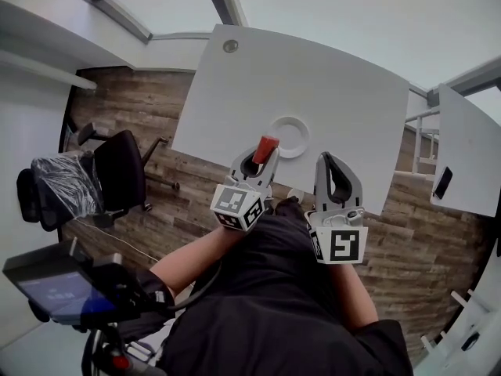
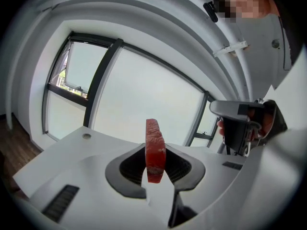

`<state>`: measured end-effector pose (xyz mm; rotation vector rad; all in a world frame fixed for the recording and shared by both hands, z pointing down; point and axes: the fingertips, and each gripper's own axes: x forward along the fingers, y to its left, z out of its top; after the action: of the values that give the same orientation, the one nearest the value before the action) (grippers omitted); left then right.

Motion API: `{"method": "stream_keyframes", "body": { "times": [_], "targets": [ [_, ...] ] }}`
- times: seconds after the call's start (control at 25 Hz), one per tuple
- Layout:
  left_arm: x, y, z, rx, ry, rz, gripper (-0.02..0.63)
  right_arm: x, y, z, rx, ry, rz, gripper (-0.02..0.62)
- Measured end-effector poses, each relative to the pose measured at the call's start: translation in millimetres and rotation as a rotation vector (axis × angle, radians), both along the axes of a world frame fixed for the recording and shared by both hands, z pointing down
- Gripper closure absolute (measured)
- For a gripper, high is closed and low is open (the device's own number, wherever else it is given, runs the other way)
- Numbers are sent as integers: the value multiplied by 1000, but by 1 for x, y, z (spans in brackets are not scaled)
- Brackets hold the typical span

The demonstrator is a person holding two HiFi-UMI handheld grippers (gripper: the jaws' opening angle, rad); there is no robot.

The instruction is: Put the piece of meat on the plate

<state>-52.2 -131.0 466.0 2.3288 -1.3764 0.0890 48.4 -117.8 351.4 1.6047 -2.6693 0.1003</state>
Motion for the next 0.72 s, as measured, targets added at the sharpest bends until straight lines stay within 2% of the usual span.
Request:
{"method": "stream_keyframes", "body": {
  "times": [0.28, 0.56, 0.72],
  "targets": [
    [0, -4, 27, 56, -156, 48, 512, -7, -2, -8, 19, -15, -5, 589],
    [6, -7, 57, 29, -236, 95, 511, -12, 2, -10, 20, 10, -21, 589],
    [22, -35, 91, -13, -249, 98, 511, 6, -21, 13, -27, 10, -16, 589]
  ]
}}
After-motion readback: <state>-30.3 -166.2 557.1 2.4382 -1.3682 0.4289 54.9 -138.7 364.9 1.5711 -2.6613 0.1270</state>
